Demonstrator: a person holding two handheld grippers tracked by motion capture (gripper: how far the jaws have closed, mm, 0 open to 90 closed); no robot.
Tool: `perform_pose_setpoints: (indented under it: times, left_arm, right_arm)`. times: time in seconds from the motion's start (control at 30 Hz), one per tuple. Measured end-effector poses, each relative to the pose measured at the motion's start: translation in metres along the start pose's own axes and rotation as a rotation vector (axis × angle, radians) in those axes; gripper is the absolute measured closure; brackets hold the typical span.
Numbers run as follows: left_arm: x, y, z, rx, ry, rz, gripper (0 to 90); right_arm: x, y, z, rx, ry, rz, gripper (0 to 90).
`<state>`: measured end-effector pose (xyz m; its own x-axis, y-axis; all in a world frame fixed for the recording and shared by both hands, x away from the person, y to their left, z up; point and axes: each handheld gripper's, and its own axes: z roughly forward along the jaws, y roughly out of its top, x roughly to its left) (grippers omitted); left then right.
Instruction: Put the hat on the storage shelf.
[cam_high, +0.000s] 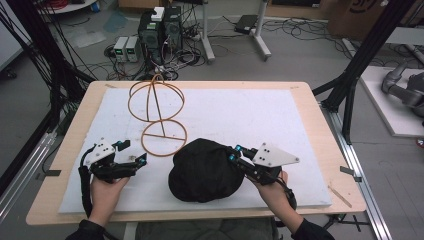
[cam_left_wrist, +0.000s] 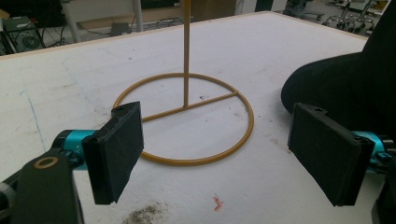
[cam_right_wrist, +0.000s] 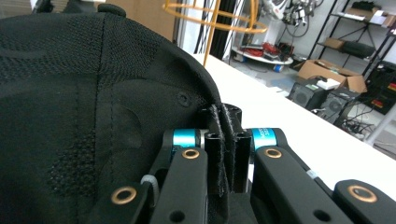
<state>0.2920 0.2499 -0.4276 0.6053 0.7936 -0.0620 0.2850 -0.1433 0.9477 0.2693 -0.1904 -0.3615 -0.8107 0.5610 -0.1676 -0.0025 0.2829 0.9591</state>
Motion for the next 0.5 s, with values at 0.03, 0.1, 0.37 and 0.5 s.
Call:
perform_pose_setpoints:
  times: [0.03,0.1,0.37,0.5]
  left_arm:
    - [0.000,0.000,0.000,0.000,0.002,-0.002,18.4]
    - [0.000,0.000,0.000,-0.003,0.002,-0.006,18.4]
    - [0.002,-0.001,-0.001,-0.005,0.001,-0.019,18.4]
    - [0.002,-0.001,-0.002,-0.006,-0.003,-0.024,18.4]
  right_arm:
    - [-0.001,0.002,-0.001,-0.006,-0.003,0.003,88.8]
    - [-0.004,0.006,-0.005,-0.015,-0.017,0.003,88.8]
    - [-0.022,0.032,-0.022,-0.083,-0.084,0.008,88.8]
    - [-0.032,0.049,-0.029,-0.115,-0.118,0.010,88.8]
